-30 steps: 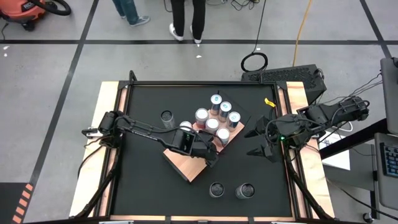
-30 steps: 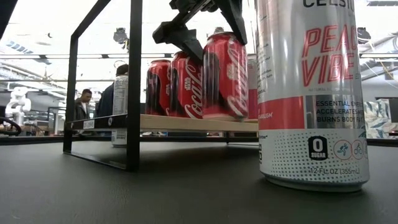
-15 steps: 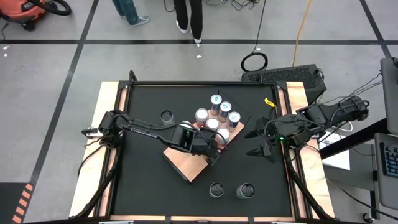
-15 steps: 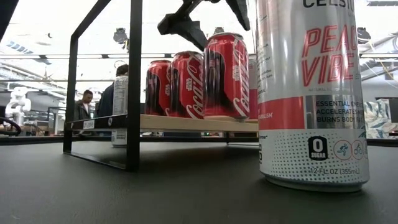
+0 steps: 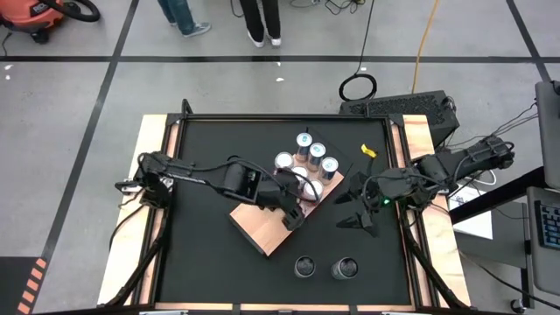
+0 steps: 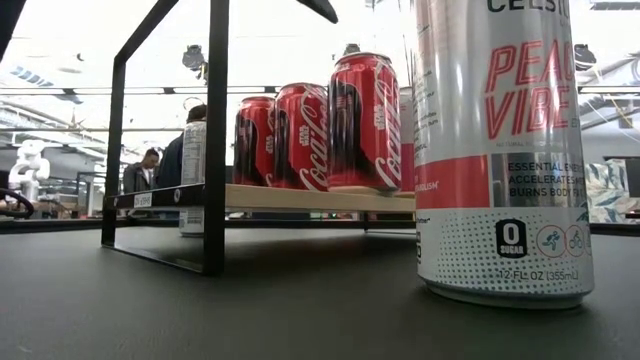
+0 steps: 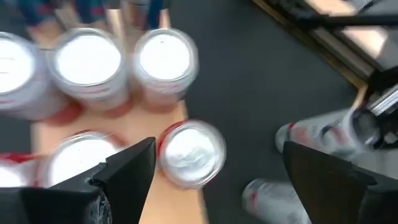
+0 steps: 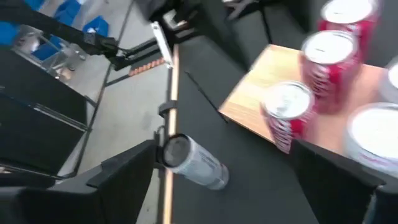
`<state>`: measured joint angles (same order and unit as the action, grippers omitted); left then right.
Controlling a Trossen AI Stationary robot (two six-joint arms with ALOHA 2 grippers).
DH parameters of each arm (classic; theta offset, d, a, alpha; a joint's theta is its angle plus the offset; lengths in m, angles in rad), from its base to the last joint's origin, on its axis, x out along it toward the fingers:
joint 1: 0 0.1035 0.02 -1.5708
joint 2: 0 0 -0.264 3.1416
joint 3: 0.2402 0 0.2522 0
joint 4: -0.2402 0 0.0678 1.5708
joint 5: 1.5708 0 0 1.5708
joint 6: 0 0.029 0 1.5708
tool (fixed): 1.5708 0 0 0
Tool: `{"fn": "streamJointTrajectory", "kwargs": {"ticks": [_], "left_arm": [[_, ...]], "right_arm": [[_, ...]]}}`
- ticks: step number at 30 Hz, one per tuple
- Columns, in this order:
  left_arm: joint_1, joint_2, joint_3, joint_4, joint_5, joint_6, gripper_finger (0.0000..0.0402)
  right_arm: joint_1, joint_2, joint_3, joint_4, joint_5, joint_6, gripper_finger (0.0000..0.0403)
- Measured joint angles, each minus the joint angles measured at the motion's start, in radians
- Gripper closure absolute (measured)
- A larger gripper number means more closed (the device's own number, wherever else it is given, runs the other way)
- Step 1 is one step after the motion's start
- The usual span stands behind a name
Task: Place canned beverage on shelf
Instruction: Put the red white soda can on the shelf aligned with the other red white soda cans
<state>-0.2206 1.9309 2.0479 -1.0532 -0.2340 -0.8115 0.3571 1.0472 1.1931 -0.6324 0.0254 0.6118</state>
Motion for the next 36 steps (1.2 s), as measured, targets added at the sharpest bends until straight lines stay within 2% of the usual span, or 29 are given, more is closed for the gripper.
{"fn": "streamJointTrajectory", "kwargs": {"ticks": [7, 13, 19, 28, 36], "left_arm": [[0.009, -0.030, 0.111, -0.169, -0.007, 0.091, 0.0054], [0.019, -0.084, 0.110, -0.251, -0.048, 0.120, 0.0057], [0.033, -0.096, 0.110, -0.274, -0.060, 0.140, 0.0081], [0.037, -0.098, 0.110, -0.283, -0.061, 0.139, 0.0098], [-0.007, -0.098, 0.109, -0.406, -0.057, 0.086, 0.0098]], "right_arm": [[0.052, 0.120, 0.000, 0.076, 0.000, 0.006, 0.0121], [0.050, 0.224, 0.000, 0.052, 0.042, 0.038, 0.0192], [0.022, 0.307, 0.000, 0.042, 0.083, -0.022, 0.0248], [-0.016, 0.437, 0.000, 0.089, 0.079, -0.060, 0.0299], [-0.049, 0.472, 0.000, 0.101, 0.079, -0.076, 0.0330]]}}
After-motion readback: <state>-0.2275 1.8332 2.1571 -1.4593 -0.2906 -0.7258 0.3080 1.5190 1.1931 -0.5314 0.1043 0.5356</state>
